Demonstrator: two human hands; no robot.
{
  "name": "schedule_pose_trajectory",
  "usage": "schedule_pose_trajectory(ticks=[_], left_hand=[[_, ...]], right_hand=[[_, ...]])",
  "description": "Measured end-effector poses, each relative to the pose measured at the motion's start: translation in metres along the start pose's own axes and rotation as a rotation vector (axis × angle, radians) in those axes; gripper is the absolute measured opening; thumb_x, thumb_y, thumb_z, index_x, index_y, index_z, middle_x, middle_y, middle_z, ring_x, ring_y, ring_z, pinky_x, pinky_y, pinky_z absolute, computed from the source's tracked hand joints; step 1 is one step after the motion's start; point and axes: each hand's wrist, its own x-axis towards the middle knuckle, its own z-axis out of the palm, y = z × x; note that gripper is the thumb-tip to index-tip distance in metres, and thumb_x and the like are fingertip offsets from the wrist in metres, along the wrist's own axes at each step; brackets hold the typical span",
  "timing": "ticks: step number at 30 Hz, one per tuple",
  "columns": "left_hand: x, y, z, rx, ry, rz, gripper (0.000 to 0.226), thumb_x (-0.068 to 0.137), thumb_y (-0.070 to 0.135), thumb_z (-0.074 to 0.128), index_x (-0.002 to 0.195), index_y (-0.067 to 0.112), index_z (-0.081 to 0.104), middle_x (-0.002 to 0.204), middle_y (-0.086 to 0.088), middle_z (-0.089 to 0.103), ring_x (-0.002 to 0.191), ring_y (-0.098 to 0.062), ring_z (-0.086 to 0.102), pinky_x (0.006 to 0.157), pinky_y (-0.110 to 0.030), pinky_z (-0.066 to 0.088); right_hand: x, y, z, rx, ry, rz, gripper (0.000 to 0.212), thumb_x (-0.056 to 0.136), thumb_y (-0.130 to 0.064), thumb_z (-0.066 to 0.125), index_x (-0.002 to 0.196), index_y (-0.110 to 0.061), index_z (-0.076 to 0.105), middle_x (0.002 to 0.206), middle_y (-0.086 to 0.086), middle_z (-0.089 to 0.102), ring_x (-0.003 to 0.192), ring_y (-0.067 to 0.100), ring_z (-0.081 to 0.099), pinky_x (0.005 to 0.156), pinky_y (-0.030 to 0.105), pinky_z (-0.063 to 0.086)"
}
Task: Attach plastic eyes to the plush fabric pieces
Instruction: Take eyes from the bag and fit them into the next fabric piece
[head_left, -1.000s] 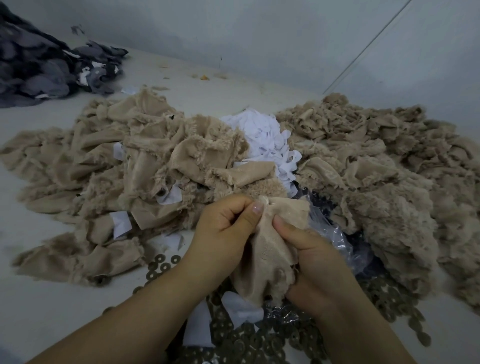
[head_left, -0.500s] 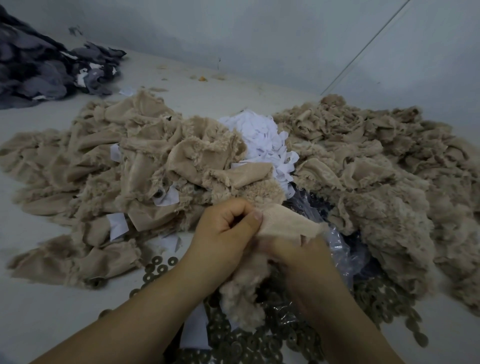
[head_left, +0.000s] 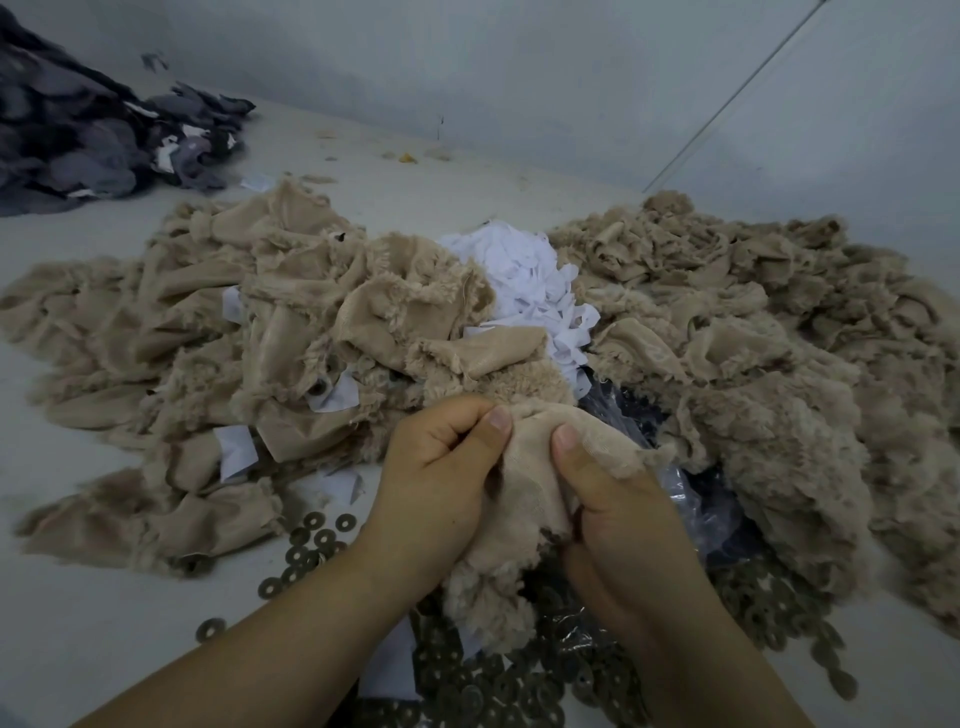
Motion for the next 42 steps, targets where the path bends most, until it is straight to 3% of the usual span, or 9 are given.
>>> schedule_pose_trajectory(ticks=[8,13,17,23,27,32,37,42], left_hand=[[0.001,-0.003,-0.002,0.029,0.002,0.011,0.044,0.092,0.020,0.057,0.058,-0.005,0.046,0.051,-0.001,0.041,0.049,-0.010,0.037,0.047,-0.022,0.034],[-0.001,-0.005,-0.002,0.096,-0.008,0.062,0.045,0.093,0.019,0.053,0.057,-0.005,0.044,0.049,-0.008,0.039,0.047,-0.017,0.037,0.048,-0.027,0.034],[-0.003,-0.006,0.001,0.183,-0.035,0.111,0.042,0.094,0.018,0.052,0.060,-0.006,0.048,0.054,-0.011,0.044,0.051,-0.021,0.042,0.049,-0.028,0.036],[-0.004,-0.005,0.004,0.098,-0.002,0.049,0.045,0.091,0.021,0.053,0.062,-0.013,0.047,0.054,-0.022,0.041,0.049,-0.030,0.036,0.045,-0.033,0.032],[-0.005,-0.006,0.005,0.117,0.000,0.043,0.045,0.091,0.021,0.053,0.067,-0.017,0.051,0.057,-0.027,0.046,0.051,-0.036,0.040,0.046,-0.036,0.034],[-0.005,-0.002,0.006,0.125,-0.027,0.067,0.043,0.091,0.019,0.053,0.066,-0.016,0.052,0.055,-0.023,0.045,0.049,-0.031,0.037,0.044,-0.034,0.032],[-0.002,-0.003,0.008,0.140,-0.006,0.046,0.044,0.091,0.020,0.053,0.064,-0.014,0.049,0.052,-0.018,0.041,0.048,-0.017,0.036,0.045,-0.030,0.030],[0.000,-0.003,0.002,0.126,-0.042,0.015,0.043,0.096,0.016,0.054,0.066,-0.015,0.051,0.051,-0.015,0.041,0.049,-0.015,0.036,0.045,-0.025,0.031]], right_hand=[[-0.002,0.002,0.001,-0.034,0.026,0.024,0.047,0.081,-0.024,0.063,0.121,0.000,0.065,0.114,0.016,0.074,0.108,0.031,0.071,0.096,0.049,0.054],[-0.003,-0.002,0.004,0.085,-0.002,0.137,0.044,0.076,-0.021,0.067,0.112,0.003,0.071,0.111,0.022,0.073,0.103,0.034,0.072,0.078,0.041,0.062],[-0.005,-0.003,0.007,0.108,-0.023,0.140,0.038,0.078,-0.023,0.069,0.105,0.003,0.074,0.110,0.024,0.072,0.104,0.034,0.072,0.086,0.042,0.061],[-0.006,-0.006,0.008,0.192,-0.083,0.374,0.051,0.084,-0.027,0.062,0.124,0.004,0.063,0.122,0.027,0.067,0.114,0.037,0.066,0.091,0.048,0.057],[-0.005,-0.009,0.003,0.177,-0.111,0.394,0.041,0.089,-0.025,0.058,0.115,0.004,0.068,0.117,0.025,0.070,0.109,0.036,0.069,0.092,0.047,0.056],[-0.004,-0.012,-0.002,0.135,-0.121,0.388,0.044,0.090,-0.025,0.058,0.122,0.004,0.064,0.121,0.026,0.068,0.112,0.036,0.068,0.094,0.047,0.055],[-0.003,-0.009,-0.001,0.159,-0.103,0.375,0.041,0.094,-0.025,0.054,0.122,0.002,0.066,0.120,0.025,0.069,0.112,0.036,0.068,0.098,0.051,0.053],[-0.001,-0.008,-0.003,0.136,-0.100,0.374,0.040,0.098,-0.027,0.051,0.127,-0.001,0.063,0.122,0.023,0.069,0.115,0.035,0.067,0.096,0.049,0.054]])
